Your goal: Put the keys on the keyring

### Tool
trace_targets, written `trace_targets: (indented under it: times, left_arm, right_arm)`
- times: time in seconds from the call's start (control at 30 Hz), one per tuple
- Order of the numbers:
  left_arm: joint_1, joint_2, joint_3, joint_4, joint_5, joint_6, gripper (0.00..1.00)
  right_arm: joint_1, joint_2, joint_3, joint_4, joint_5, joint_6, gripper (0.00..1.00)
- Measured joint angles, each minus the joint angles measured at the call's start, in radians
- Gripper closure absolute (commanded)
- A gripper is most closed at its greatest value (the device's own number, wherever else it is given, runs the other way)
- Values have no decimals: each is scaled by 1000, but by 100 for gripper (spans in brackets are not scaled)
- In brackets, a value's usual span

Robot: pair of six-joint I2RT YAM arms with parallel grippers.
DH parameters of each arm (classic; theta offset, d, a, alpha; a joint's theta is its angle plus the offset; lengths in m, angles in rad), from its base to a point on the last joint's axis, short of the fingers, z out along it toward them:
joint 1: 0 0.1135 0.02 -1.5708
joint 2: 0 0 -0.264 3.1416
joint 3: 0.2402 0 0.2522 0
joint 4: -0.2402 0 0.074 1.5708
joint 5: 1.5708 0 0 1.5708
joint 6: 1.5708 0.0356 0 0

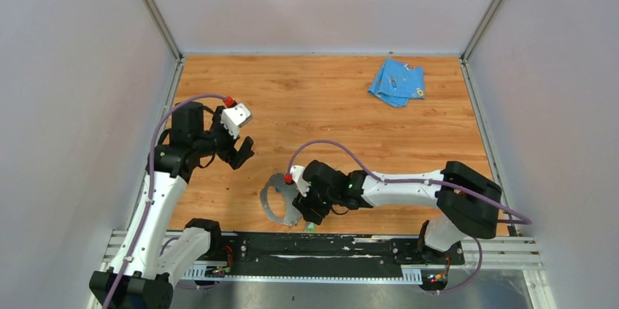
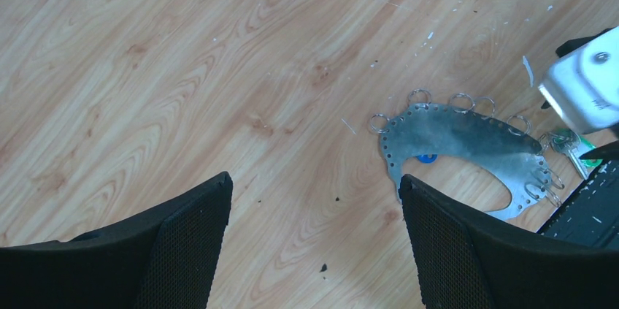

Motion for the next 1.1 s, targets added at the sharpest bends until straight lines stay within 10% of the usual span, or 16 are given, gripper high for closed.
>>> trace_targets:
  times: [0.63, 1.1]
  left_arm:
    - [0, -10, 0, 0, -11, 1, 14]
    - [0, -19, 0, -1, -28, 14, 11]
  right_arm:
    - [2, 17, -8, -39, 208, 16, 74]
    - [-62, -185, -99, -124, 301, -4, 35]
